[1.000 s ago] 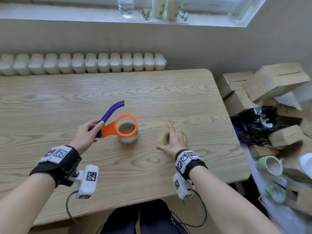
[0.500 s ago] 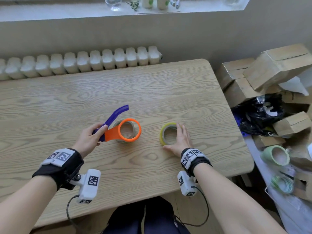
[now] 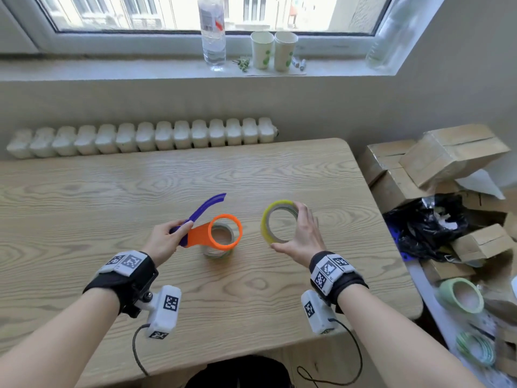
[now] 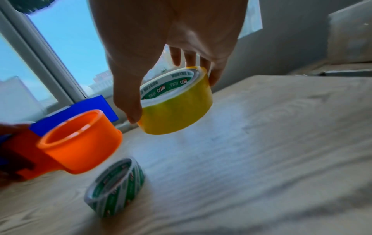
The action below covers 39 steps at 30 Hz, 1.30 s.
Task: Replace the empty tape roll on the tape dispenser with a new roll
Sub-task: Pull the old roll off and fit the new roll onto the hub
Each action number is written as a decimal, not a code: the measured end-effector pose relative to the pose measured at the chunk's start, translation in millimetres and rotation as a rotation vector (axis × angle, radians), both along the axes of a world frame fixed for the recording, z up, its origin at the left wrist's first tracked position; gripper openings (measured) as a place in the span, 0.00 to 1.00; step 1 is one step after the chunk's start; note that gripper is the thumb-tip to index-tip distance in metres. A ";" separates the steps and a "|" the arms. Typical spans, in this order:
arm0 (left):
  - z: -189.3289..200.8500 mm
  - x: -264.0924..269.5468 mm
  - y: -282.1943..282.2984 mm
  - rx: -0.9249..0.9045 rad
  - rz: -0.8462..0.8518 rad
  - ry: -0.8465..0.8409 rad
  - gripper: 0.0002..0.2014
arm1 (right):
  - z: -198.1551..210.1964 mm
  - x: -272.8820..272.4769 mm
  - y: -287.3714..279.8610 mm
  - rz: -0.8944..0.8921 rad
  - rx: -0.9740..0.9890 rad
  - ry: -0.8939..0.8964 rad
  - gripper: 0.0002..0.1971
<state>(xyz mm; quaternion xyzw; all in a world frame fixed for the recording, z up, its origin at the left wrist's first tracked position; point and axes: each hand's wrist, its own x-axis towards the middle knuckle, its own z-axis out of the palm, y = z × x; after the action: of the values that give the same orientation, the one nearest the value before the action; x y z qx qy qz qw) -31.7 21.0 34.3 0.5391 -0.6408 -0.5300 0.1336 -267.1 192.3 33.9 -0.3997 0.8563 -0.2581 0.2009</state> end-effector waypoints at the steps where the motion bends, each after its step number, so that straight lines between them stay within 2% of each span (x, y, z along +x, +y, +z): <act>1: 6.0 -1.3 -0.8 -0.002 0.005 0.015 0.15 | 8.9 2.1 -4.1 0.023 -0.042 0.007 0.55; 7: 30.7 -5.9 -6.3 -0.021 0.028 0.100 0.15 | 59.9 22.3 -35.5 0.175 -0.180 0.021 0.54; 13: 46.6 -8.8 -10.4 -0.045 0.015 0.143 0.16 | 75.5 44.1 -53.3 0.317 -0.210 0.054 0.53; 25: 63.2 -6.1 -7.4 -0.062 -0.023 0.159 0.18 | 72.0 60.7 -63.8 0.412 -0.236 0.101 0.53; 30: 65.2 -7.0 -4.3 -0.062 -0.020 0.155 0.17 | 63.0 64.2 -65.9 0.462 -0.173 0.146 0.55; 39: 75.2 -10.1 -0.5 -0.032 -0.077 0.194 0.15 | 51.1 57.6 -64.3 0.422 -0.111 0.128 0.56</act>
<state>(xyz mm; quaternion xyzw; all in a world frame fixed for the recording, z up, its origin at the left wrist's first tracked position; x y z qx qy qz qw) -41.9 20.5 109.5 0.4579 -0.6534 -0.5743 0.1832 -209.5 128.0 85.0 -0.5958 0.7494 -0.2312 0.1734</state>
